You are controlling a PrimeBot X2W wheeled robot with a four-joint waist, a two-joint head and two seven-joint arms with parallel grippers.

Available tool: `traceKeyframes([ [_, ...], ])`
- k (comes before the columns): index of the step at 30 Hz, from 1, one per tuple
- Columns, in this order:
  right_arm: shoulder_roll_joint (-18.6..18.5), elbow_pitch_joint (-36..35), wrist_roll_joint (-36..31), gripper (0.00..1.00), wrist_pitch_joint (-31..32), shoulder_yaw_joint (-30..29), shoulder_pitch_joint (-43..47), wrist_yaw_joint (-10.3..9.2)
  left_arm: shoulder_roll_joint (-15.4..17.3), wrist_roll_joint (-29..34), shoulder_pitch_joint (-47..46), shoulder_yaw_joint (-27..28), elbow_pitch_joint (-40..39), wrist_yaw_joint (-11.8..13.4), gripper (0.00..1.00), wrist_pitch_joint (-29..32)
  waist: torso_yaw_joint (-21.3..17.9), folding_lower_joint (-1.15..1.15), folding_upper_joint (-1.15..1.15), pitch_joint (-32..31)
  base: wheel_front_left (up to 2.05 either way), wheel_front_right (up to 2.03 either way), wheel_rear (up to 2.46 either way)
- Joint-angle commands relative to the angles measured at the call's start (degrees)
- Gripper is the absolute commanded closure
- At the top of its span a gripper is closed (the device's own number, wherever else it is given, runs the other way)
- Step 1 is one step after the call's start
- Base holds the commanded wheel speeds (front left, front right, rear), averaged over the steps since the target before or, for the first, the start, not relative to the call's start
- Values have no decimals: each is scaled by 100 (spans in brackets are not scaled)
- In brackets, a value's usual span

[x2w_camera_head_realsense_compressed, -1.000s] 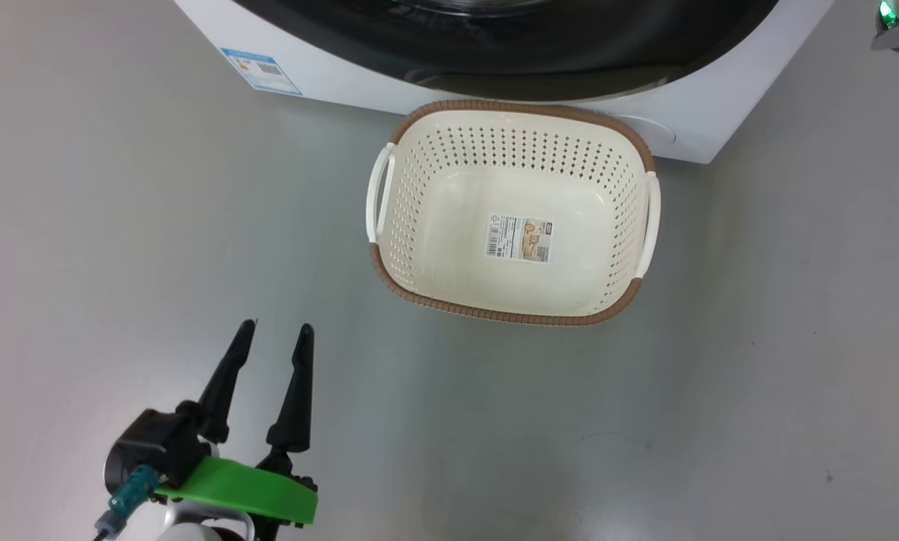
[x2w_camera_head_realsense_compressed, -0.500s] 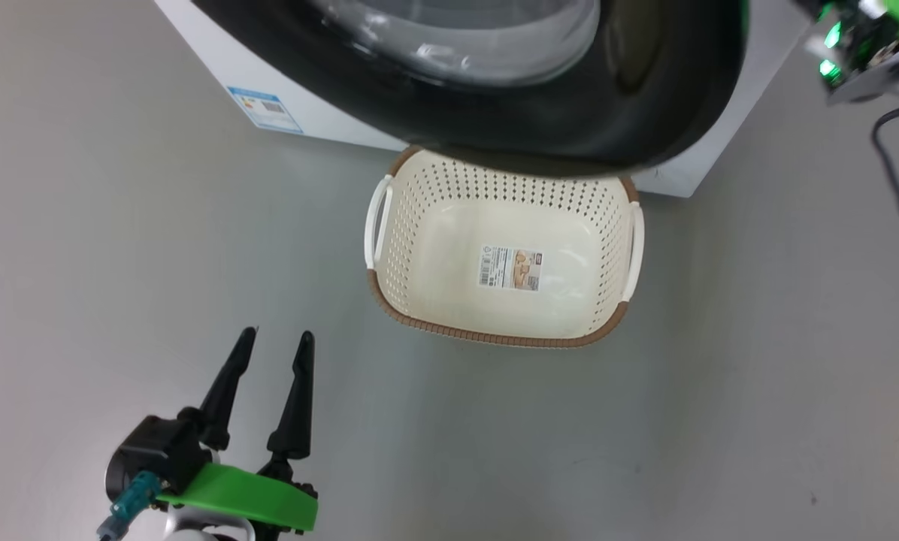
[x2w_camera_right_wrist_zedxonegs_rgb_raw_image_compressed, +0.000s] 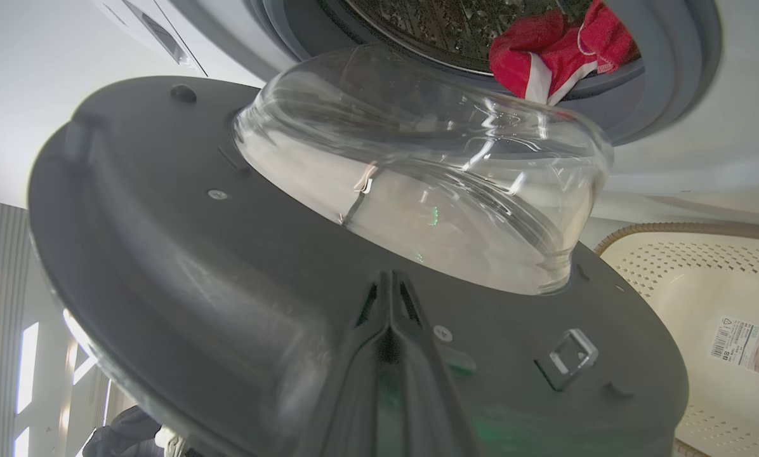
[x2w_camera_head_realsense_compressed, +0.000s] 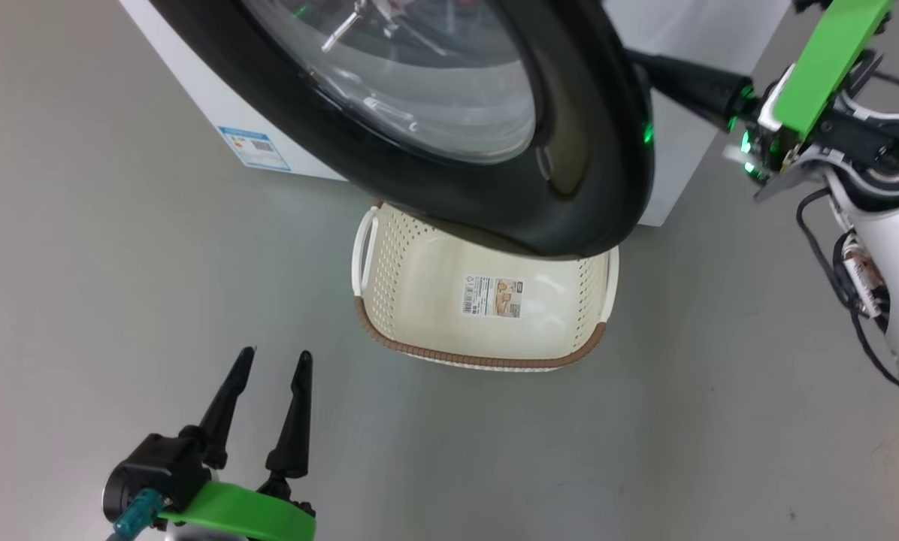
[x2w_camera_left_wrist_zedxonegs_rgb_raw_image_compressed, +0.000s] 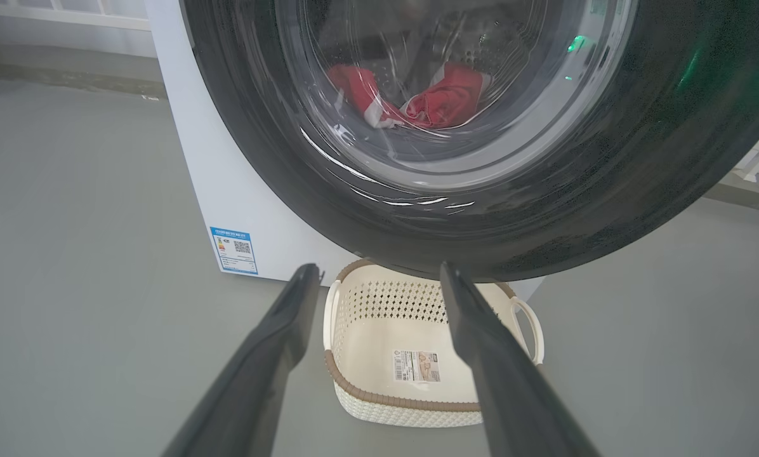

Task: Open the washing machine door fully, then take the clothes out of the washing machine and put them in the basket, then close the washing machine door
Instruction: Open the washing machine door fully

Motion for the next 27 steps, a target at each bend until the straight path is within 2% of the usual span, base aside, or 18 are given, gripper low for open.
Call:
traceKeyframes([
  [1,113,-192,-33,100,61,59,123,39,95,36,99,211,-153,-31,0,-71,-39,0,0,-51,0,0,0],
  [13,275,-611,-40,100,266,55,537,39,95,73,171,233,-243,-31,0,-71,-116,0,0,-144,0,0,0],
  [21,283,-732,-369,100,-247,-141,674,39,95,62,161,257,-276,-31,0,-71,-124,0,0,-173,0,0,0],
  [22,283,-724,-428,96,-369,-178,706,39,95,61,165,262,-273,-31,0,-71,-129,0,0,-187,0,0,0],
  [23,294,-728,-466,97,-438,-192,749,39,95,62,174,269,-269,-31,0,-71,-139,0,0,-216,0,0,0],
  [24,296,-739,-500,89,-515,-216,796,39,95,64,185,274,-266,-31,0,-71,-146,0,0,-233,0,0,0],
  [25,295,-740,-538,73,-615,-251,843,39,95,68,192,278,-267,-31,0,-71,-155,0,0,-244,0,0,0],
  [27,286,-754,-603,63,-748,-286,958,39,95,83,203,272,-266,-31,0,-71,-172,0,0,-282,0,0,0],
])
